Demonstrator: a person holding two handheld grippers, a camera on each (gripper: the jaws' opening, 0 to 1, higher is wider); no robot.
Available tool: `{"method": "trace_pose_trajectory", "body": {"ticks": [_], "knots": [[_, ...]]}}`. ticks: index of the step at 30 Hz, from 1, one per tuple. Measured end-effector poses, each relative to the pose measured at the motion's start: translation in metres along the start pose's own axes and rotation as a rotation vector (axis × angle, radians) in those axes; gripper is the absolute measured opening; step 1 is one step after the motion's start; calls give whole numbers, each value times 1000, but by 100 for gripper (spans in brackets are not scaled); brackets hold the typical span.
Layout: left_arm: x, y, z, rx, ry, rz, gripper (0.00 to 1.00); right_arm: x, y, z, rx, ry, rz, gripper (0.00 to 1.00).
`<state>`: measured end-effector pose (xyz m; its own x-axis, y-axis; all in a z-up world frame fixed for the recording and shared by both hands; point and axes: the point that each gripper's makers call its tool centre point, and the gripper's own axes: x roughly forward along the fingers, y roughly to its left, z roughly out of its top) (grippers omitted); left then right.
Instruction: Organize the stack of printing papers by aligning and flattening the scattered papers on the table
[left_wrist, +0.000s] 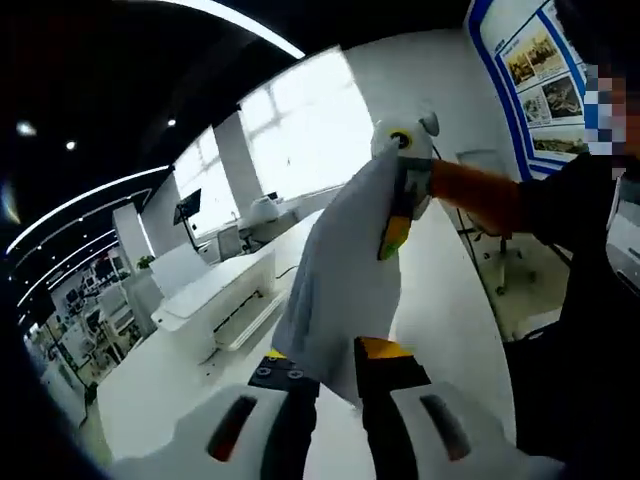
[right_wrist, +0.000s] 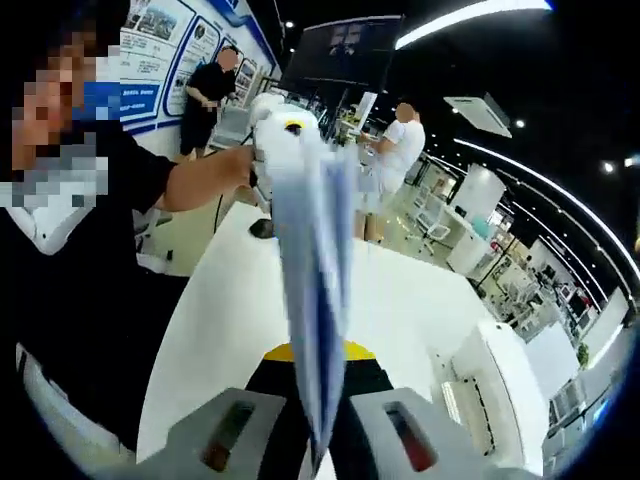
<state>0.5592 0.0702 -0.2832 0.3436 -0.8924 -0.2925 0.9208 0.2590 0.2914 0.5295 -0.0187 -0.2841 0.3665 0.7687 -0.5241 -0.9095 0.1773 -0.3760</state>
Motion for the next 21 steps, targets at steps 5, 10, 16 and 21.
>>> {"method": "trace_pose_trajectory", "body": {"ticks": [5,10,16,21], "knots": [[-13,7,-3,-7,-5,31,22,0,1,-1,-6,22,11,0],[-27,12,3,14,-16,60,25,0,0,-7,11,42,16,0],[-21,8,14,76,10,64,28,5,2,-4,-37,108,41,0],[-8,3,14,105,36,52,29,12,7,-6,-59,174,76,0]]}}
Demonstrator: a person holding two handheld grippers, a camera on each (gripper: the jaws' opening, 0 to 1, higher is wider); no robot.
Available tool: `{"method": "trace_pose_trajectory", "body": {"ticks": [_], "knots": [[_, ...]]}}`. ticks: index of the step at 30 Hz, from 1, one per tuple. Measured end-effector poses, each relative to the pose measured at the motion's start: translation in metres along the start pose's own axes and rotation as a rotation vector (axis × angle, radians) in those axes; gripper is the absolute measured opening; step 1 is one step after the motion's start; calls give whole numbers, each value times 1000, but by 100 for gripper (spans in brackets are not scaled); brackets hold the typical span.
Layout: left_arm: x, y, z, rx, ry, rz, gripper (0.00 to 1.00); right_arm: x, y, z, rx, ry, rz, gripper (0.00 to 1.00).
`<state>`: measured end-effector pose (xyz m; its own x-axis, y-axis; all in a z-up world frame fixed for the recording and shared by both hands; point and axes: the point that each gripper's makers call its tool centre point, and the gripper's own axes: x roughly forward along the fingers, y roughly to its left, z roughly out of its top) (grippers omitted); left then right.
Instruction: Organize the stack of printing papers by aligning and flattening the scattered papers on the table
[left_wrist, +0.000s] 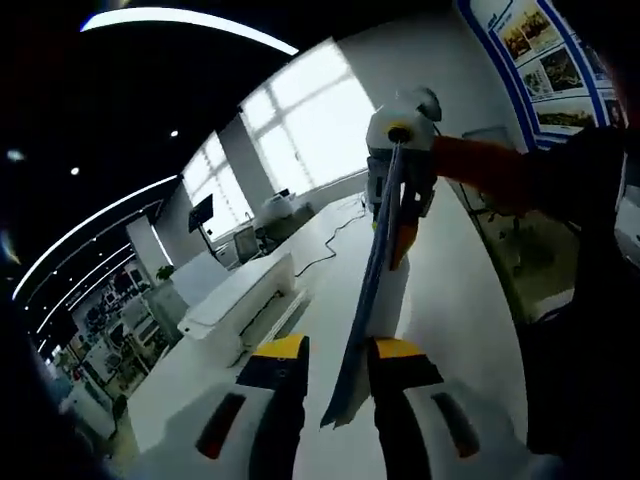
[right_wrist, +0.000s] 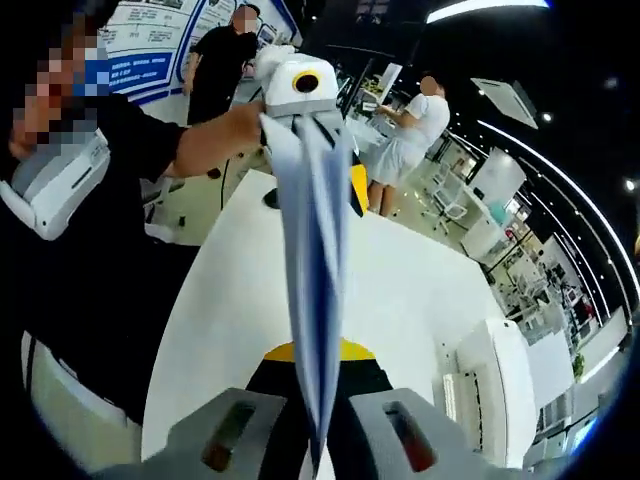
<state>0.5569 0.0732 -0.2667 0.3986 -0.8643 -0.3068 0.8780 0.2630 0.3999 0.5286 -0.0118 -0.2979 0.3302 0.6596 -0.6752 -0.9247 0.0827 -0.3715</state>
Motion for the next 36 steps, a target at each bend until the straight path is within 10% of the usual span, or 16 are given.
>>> {"method": "trace_pose_trajectory", "body": {"ticks": [23,36], "knots": [[51,-60,-30,-1,123,-225,6,27,16,-12,-61,144,107,0],[21,-47,-9,-100,31,-216,4,7,2,5,-44,-21,55,8]]}}
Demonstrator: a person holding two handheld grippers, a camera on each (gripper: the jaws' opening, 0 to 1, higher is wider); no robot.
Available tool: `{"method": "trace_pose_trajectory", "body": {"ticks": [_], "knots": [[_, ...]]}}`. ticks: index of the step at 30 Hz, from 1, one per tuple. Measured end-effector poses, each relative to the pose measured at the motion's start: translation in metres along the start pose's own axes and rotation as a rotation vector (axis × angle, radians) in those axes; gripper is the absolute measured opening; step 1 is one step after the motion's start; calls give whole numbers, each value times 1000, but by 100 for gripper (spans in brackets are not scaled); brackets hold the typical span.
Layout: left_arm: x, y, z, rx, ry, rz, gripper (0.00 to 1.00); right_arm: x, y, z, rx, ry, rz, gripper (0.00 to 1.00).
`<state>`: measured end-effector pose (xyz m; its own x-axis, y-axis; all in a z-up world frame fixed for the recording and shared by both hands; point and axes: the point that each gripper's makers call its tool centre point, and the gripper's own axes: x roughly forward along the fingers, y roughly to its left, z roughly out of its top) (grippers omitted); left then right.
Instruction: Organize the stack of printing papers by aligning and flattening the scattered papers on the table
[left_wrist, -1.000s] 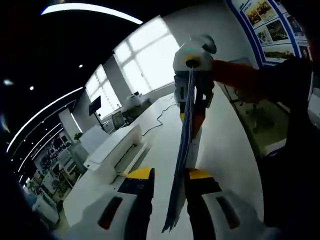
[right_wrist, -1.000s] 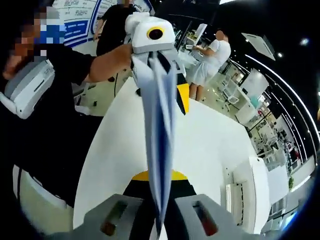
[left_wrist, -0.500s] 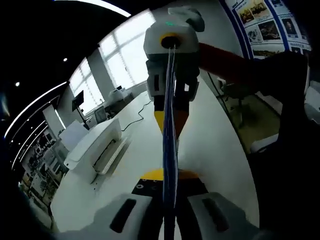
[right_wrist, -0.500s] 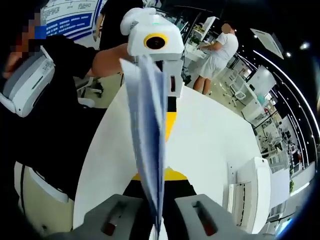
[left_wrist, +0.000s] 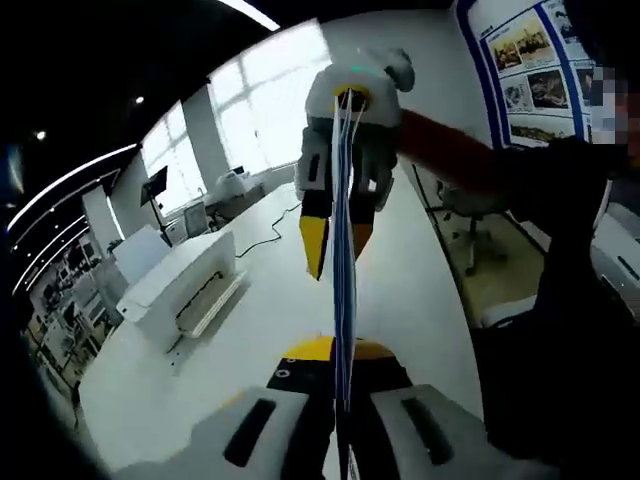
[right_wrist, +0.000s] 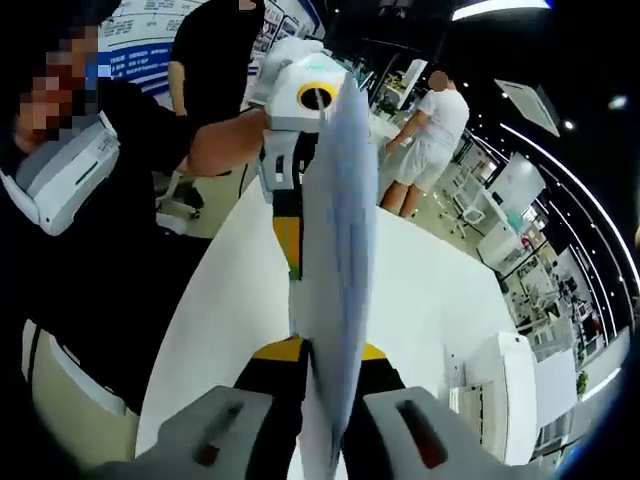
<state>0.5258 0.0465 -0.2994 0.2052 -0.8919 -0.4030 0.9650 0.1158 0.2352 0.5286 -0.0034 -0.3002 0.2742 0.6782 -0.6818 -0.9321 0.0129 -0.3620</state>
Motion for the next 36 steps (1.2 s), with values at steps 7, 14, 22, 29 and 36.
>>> {"method": "trace_pose_trajectory", "body": {"ticks": [7,14,22,29,36], "knots": [[-16,2,5,-26,-104,6,4,-26,-12,-24,40,-99,-97,21],[-26,6,6,-35,-161,15,4,-64,-16,-43,198,-362,-150,24],[-33,8,9,-66,-210,25,4,-60,-7,-71,291,-650,-200,38],[-36,11,8,-111,-264,24,4,-48,-1,-82,390,-856,-219,45],[-38,8,7,-157,-314,1,5,-37,9,-78,381,-922,-184,27]]}}
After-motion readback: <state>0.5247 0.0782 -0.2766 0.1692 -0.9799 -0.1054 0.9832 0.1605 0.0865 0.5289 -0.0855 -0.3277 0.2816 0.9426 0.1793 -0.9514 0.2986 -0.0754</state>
